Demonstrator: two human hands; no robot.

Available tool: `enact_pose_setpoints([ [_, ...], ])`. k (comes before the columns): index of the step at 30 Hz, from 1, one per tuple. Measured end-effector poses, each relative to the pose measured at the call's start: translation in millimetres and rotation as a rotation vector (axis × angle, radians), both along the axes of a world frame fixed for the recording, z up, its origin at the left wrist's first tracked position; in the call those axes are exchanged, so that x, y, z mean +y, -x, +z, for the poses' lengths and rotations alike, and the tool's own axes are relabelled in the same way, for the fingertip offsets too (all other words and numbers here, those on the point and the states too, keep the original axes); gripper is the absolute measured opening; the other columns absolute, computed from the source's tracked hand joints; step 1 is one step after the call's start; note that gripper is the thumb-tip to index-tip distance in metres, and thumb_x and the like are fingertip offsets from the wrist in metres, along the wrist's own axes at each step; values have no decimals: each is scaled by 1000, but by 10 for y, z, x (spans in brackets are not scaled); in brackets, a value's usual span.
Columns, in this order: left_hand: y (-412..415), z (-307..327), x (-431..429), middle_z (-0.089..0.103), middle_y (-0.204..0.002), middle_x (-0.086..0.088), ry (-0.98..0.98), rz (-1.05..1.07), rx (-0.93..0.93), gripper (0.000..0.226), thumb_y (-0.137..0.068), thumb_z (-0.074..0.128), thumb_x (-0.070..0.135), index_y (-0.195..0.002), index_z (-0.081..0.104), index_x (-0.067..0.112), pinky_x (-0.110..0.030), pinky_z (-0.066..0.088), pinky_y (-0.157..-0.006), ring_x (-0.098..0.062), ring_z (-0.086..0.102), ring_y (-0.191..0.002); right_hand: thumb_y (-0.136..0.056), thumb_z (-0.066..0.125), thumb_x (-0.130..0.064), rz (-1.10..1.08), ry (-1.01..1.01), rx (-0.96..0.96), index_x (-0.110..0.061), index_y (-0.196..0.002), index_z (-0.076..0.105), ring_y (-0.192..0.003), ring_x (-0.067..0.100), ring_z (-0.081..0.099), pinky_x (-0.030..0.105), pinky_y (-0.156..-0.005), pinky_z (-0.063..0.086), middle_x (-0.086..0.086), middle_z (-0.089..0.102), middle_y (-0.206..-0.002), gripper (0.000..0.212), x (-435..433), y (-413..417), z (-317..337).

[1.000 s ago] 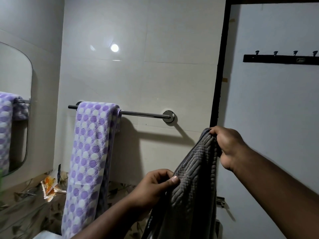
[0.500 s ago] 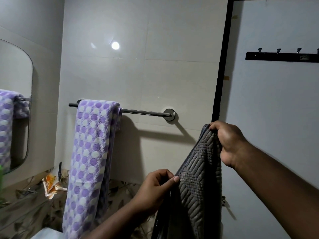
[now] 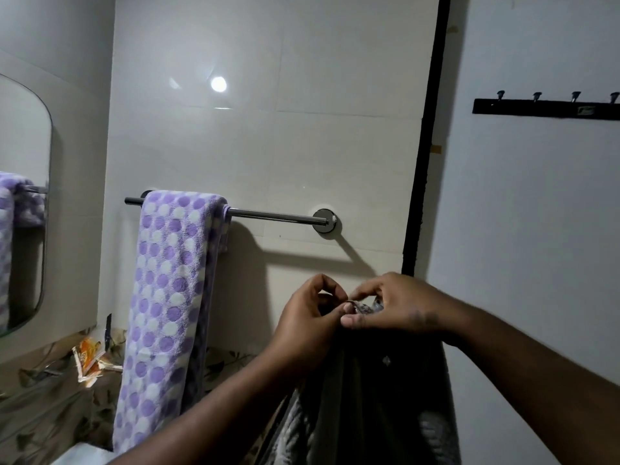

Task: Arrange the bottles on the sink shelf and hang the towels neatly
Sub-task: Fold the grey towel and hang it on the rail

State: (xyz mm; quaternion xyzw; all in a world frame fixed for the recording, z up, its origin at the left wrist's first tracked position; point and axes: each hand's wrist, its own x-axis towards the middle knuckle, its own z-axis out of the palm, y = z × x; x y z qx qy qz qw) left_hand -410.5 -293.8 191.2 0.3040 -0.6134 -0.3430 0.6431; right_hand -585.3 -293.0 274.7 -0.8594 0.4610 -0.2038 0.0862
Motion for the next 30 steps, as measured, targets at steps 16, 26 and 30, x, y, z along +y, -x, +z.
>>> enact_pose_setpoints([
  [16, -260, -566, 125, 61, -110, 12, 249, 208, -432, 47, -92, 62, 10, -125, 43, 38, -34, 50, -67, -13, 60, -76, -98, 61, -40, 51, -150, -688, -5, -87, 61, -53, 18, 30, 29, -49, 27, 10, 42, -73, 36, -224, 87, -168],
  [26, -317, -683, 60, 59, -91, 13, 374, 392, -480, 19, -88, 74, 34, -96, 57, 28, -31, 49, -73, -11, 58, -83, -93, 65, -44, 138, -100, -803, -21, -75, 61, -72, 24, 33, 39, -69, 28, 8, 42, -77, 29, -253, -47, -55],
  [30, -331, -777, 29, 57, -84, 11, 371, 437, -435, 14, -95, 67, 33, -88, 58, 26, -36, 49, -70, -13, 57, -78, -94, 65, -41, 130, -113, -832, -15, -82, 61, -67, 25, 31, 36, -59, 28, 11, 42, -79, 29, -241, 24, -3],
])
